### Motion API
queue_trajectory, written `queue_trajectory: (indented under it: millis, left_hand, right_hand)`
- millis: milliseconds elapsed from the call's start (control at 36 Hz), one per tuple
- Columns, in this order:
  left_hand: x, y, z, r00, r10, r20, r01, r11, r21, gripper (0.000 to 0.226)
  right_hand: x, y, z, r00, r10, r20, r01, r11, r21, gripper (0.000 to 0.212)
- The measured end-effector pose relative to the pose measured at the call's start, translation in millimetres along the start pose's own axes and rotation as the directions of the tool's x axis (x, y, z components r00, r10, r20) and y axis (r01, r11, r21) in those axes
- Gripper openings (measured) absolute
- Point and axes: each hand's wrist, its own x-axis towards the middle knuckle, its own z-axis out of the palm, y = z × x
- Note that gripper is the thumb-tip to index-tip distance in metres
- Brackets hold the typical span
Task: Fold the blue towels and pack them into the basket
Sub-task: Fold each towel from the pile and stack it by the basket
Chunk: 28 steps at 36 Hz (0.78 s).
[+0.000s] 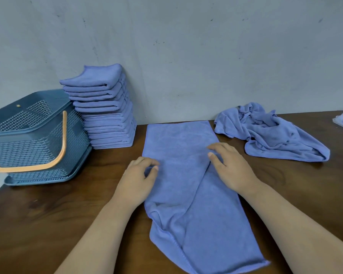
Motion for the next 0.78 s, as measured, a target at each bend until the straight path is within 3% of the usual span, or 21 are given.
queue_trajectory:
  millis: [250,389,472,583,694,778]
  left_hand:
    - [-82.2,5.1,-26.5,1.0,0.022,0.015,-0.016,0.939,-0.344,0.033]
    - [-123.7,17.4,-35.3,0.964,0.25,0.092,-0.22,0.941,-0.258,0.049]
    - [-134.0,17.9,-30.2,0.955,0.291,0.056,-0.283,0.952,-0.118,0.039]
    - [-136.0,15.3,-25.7,0.958,0.284,-0.025,-0.283,0.958,0.038,0.031]
    - [-134.9,20.0,-27.7,0.963,0.264,-0.052,-0.264,0.965,0.003,0.016]
    - [-139.7,21.6,-29.9,0.974,0.216,-0.063,-0.222,0.969,-0.11,0.014]
  right_hand:
    - [-99.3,-5.5,-26.7,0.993,-0.099,0.064,0.091,0.989,0.115,0.017]
    - [-145.2,-22.6,-40.6,0.973,-0.215,0.085,0.206,0.973,0.107,0.008]
    - [-167.1,-30.8,-49.6,0.964,-0.246,0.102,0.235,0.966,0.105,0.004]
    - [-189.6,-31.5,-59.6,0.949,-0.27,0.164,0.248,0.958,0.141,0.022]
    - [-199.2,-29.9,-60.2,0.949,-0.261,0.176,0.246,0.964,0.103,0.013]
    - [-200.5,-31.1,-62.4,0.973,-0.198,0.119,0.163,0.954,0.251,0.003]
